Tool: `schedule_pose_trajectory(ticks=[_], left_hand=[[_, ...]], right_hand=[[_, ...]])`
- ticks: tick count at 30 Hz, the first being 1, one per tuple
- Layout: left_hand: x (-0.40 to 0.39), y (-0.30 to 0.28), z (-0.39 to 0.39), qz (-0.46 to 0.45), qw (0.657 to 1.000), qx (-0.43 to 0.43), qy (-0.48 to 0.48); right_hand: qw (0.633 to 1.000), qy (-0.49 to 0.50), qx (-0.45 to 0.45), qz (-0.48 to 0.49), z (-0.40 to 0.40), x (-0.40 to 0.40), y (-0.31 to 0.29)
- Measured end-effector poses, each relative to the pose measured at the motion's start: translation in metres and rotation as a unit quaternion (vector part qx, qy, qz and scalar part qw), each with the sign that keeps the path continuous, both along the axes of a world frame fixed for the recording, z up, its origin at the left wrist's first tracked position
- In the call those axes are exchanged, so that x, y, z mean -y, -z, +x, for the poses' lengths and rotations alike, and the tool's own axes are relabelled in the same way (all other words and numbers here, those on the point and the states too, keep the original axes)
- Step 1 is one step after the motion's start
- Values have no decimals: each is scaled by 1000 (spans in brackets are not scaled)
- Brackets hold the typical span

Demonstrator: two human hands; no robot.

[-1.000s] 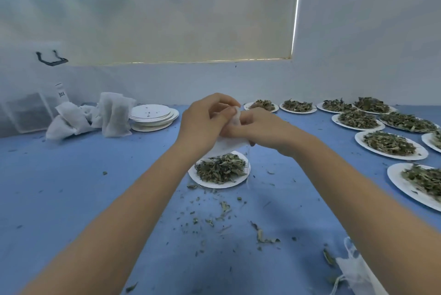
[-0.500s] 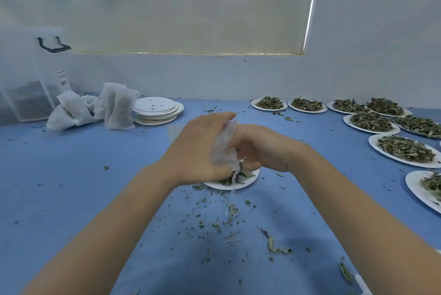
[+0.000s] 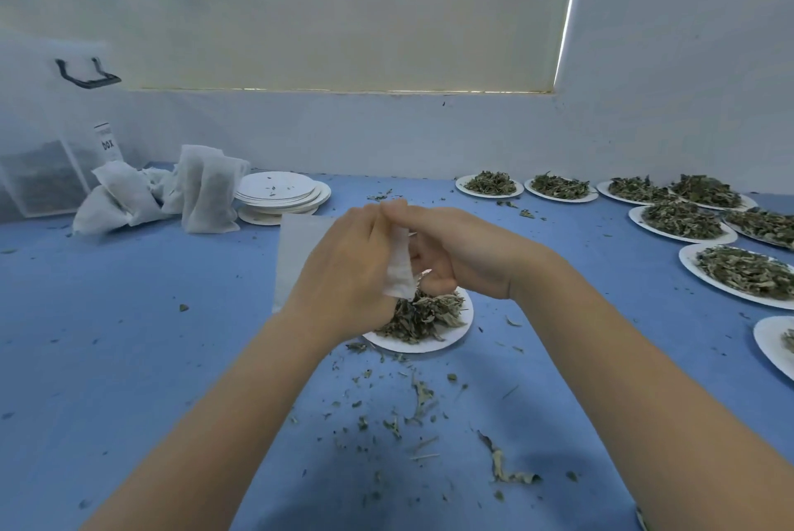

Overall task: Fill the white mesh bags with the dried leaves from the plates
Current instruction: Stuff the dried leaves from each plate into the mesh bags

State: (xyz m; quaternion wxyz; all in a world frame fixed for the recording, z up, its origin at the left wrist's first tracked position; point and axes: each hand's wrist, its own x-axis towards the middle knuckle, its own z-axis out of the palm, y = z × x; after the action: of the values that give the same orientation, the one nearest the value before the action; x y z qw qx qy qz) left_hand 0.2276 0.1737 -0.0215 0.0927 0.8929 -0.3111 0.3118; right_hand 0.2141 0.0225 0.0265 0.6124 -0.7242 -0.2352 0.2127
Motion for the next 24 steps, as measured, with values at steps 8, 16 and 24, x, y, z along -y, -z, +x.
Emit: schedule_pose_trajectory(ticks=[8, 16, 24], left_hand=[[-19, 1, 26, -18, 999, -4, -46], [-39, 32, 53, -35, 987, -100, -118], [-48, 59, 71, -38, 984, -141, -104]], right_hand=[[998, -28, 18, -55, 36, -9, 2], [880, 135, 265, -369, 70, 19, 40], [849, 50, 292, -436, 67, 16, 66]])
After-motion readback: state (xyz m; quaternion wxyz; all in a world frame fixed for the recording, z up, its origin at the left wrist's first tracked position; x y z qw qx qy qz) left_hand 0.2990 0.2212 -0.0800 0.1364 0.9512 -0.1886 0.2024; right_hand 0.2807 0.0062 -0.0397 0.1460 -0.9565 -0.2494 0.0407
